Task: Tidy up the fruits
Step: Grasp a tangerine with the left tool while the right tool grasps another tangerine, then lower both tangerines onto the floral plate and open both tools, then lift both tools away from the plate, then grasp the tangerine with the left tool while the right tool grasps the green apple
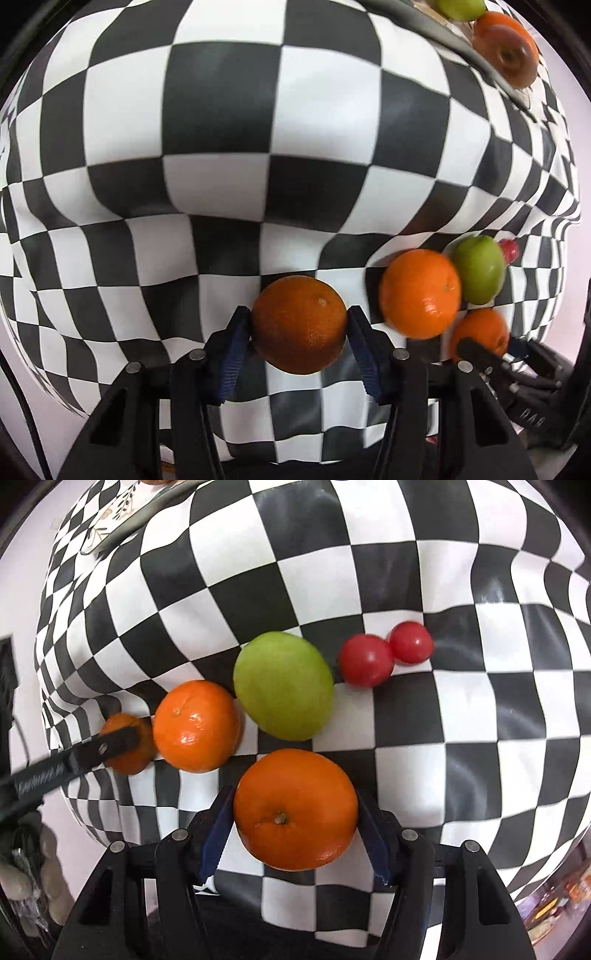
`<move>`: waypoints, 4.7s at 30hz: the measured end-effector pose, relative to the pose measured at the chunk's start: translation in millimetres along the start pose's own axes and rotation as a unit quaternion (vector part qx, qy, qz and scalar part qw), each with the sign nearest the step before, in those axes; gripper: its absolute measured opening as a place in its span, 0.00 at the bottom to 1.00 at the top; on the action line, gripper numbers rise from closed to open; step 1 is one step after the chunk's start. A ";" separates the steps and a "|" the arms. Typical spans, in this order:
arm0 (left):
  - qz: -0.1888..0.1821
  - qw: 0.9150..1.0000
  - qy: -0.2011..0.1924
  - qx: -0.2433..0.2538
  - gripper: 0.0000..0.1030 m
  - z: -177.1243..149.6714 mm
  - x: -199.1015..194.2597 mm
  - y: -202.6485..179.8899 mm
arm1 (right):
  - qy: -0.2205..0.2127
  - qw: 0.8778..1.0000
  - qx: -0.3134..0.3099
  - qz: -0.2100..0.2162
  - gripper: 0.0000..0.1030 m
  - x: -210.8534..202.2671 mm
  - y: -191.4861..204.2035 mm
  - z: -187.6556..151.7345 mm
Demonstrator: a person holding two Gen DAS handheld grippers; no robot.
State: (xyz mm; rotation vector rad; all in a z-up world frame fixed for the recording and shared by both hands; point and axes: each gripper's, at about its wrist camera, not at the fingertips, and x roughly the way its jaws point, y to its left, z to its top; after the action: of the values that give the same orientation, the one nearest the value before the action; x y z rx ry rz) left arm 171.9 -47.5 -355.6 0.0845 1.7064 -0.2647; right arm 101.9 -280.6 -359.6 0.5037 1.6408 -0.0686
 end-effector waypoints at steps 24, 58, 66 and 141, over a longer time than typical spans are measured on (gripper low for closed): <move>-0.022 0.993 -0.110 0.024 0.49 21.4 -120.3 -33.5 | -0.072 0.992 -0.053 0.087 0.64 -106.5 55.7 62.7; 0.016 0.999 -0.045 0.017 0.93 253.4 -135.4 -6.1 | -0.042 0.995 -0.090 -0.023 0.94 -105.0 140.3 217.3; 0.039 0.993 -0.111 0.007 0.93 208.6 -161.4 3.8 | -0.100 0.989 -0.084 -0.072 0.94 -139.5 118.8 198.4; 0.036 0.996 -0.023 0.074 0.60 12.0 4.4 -74.1 | -0.075 0.995 0.034 0.062 0.68 -35.1 -5.5 20.4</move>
State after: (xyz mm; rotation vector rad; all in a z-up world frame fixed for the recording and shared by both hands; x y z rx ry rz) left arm 167.5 -122.5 -352.0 0.2484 1.6334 -0.3367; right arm 120.6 -302.2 -330.2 0.6365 1.4618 -0.0681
